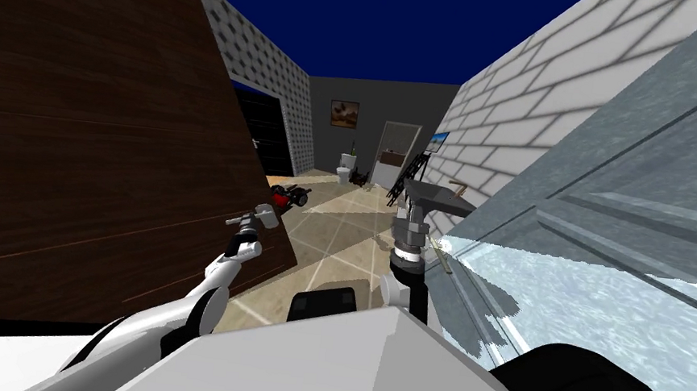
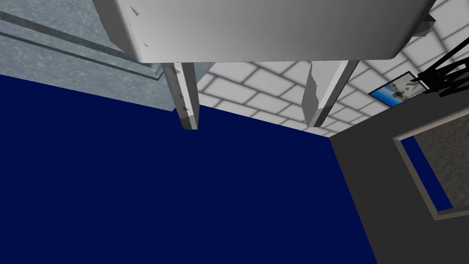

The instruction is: Push the door open

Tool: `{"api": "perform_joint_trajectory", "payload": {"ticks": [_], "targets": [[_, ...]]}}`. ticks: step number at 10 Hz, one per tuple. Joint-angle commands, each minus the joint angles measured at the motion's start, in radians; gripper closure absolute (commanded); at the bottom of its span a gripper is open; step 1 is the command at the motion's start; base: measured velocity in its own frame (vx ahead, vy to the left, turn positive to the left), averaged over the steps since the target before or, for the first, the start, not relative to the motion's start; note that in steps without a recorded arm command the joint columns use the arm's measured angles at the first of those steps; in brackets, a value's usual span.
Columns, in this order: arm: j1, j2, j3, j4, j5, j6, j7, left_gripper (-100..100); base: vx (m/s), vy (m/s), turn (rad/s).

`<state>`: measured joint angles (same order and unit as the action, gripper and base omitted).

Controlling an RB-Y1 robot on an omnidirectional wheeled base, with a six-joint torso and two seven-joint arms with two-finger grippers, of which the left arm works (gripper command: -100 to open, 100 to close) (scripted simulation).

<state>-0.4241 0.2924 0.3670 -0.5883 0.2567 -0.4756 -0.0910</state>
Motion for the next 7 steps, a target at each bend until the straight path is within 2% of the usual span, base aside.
{"api": "perform_joint_trajectory", "payload": {"ticks": [1, 3, 4, 5, 7], "targets": [[0.009, 0.007, 0.020, -0.011, 0.007, -0.004, -0.008, 100, 0.174, -0.025, 0.054], [0.014, 0.016, 0.041, -0.008, 0.016, -0.007, -0.017, 100, 0.216, -0.032, 0.054], [0.014, 0.016, 0.041, -0.008, 0.016, -0.007, -0.017, 100, 0.130, -0.007, 0.026], [0.018, 0.023, 0.058, -0.005, 0.023, -0.009, -0.024, 100, 0.165, -0.048, 0.040], [0.021, 0.029, 0.072, -0.002, 0.028, -0.011, -0.029, 100, 0.182, -0.041, 0.061]]}}
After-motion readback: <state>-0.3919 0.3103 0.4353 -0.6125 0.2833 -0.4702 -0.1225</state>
